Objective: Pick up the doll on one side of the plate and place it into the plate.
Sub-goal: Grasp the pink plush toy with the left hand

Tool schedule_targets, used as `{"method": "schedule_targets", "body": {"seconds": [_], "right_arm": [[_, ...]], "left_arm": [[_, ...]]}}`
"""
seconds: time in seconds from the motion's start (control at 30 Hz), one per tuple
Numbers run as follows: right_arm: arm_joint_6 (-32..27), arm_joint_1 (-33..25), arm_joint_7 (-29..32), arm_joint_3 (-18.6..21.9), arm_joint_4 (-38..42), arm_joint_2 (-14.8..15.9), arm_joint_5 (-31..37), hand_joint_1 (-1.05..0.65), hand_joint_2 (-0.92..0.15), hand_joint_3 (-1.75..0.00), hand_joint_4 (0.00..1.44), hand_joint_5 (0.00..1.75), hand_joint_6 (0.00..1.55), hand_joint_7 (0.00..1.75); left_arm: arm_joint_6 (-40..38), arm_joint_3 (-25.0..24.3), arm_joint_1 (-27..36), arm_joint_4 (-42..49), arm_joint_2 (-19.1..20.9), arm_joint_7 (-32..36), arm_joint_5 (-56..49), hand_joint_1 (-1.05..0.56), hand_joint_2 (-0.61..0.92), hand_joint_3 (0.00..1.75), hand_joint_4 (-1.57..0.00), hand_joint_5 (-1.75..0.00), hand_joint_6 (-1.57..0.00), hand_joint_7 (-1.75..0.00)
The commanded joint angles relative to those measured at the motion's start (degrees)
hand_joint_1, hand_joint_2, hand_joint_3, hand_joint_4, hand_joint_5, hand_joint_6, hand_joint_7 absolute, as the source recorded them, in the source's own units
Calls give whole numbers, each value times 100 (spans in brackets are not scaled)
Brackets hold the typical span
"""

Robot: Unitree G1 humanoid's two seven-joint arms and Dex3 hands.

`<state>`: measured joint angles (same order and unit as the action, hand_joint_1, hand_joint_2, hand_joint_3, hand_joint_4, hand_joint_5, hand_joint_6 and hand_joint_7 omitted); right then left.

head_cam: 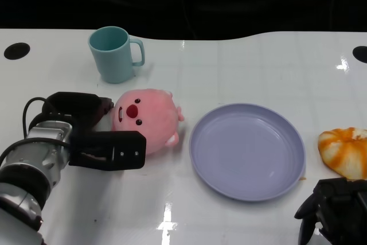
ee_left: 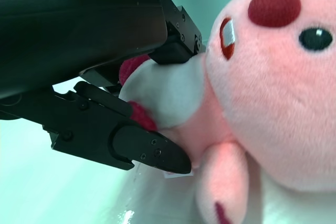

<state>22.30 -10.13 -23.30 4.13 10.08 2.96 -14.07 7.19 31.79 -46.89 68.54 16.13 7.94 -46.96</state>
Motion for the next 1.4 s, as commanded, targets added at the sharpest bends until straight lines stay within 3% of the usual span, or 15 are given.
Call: {"method": "schedule_targets", "body": {"seconds": [0.03,0.1,0.2,0.23,0.27,0.33,0.37,0.47,0.5,0.53,0.8,0.9,1.03,1.33,1.4], "right_arm": [[0,30,11,28,6,15,-57,-101,-77,-47,131,114,136,65],[2,39,17,30,18,11,-49,-101,-77,-46,131,113,136,64],[28,61,14,32,50,-2,-46,-101,-78,-45,131,112,137,63],[39,72,12,33,65,-7,-46,-101,-78,-45,131,112,137,63],[34,78,13,33,70,-13,-51,-101,-78,-45,131,112,137,63],[34,88,16,34,79,-22,-49,-101,-78,-44,131,112,137,62],[52,93,24,34,90,-28,-34,-100,-79,-44,131,112,137,62],[69,104,34,36,114,-46,-21,-100,-79,-42,131,112,138,62],[52,105,32,38,113,-48,-30,-100,-79,-42,131,112,138,61],[29,106,30,39,105,-46,-39,-100,-79,-41,132,112,138,61],[-1,133,-2,68,96,-22,-79,-98,-80,-40,131,111,138,58],[17,138,-46,97,125,5,-108,-98,-80,-40,132,110,138,58],[66,140,-95,127,169,34,-102,-98,-80,-40,132,110,138,57],[56,114,-77,103,142,56,-13,-99,-81,-41,131,113,137,61],[78,120,-71,100,167,52,7,-99,-81,-41,130,114,137,62]], "left_arm": [[233,320,206,342,51,241,-183,-33,87,0,-72,-155,-121,-2],[281,434,206,447,71,409,-216,-35,90,5,-69,-170,-125,-4],[365,466,248,561,90,665,-137,-34,92,22,-68,-174,-128,-15],[377,493,259,588,95,766,-142,-34,92,24,-68,-174,-101,-68],[371,533,273,612,97,912,-167,-34,92,25,-69,-175,-83,-101],[353,621,289,643,100,1176,-223,-34,92,19,-70,-175,-76,-95],[340,659,295,656,101,1290,-236,-33,92,13,-72,-175,-80,-84],[302,706,295,672,96,1498,-198,-32,92,19,-70,-175,-91,-45],[296,707,304,666,96,1630,-184,-31,92,18,-70,-175,-96,-41],[279,699,313,655,95,1776,-168,-29,92,15,-72,-175,-91,-62],[106,491,352,532,81,2685,29,-26,92,17,-84,-175,-85,-86],[284,298,440,458,137,2906,213,-22,92,12,-88,-175,-77,-130],[483,43,538,376,213,2861,454,-14,90,19,-88,-175,-63,-169],[832,-429,515,-401,425,2279,867,-16,87,26,-87,-175,-64,-175],[863,-520,523,-641,444,2058,956,-16,75,58,-88,-175,-67,-175]]}}
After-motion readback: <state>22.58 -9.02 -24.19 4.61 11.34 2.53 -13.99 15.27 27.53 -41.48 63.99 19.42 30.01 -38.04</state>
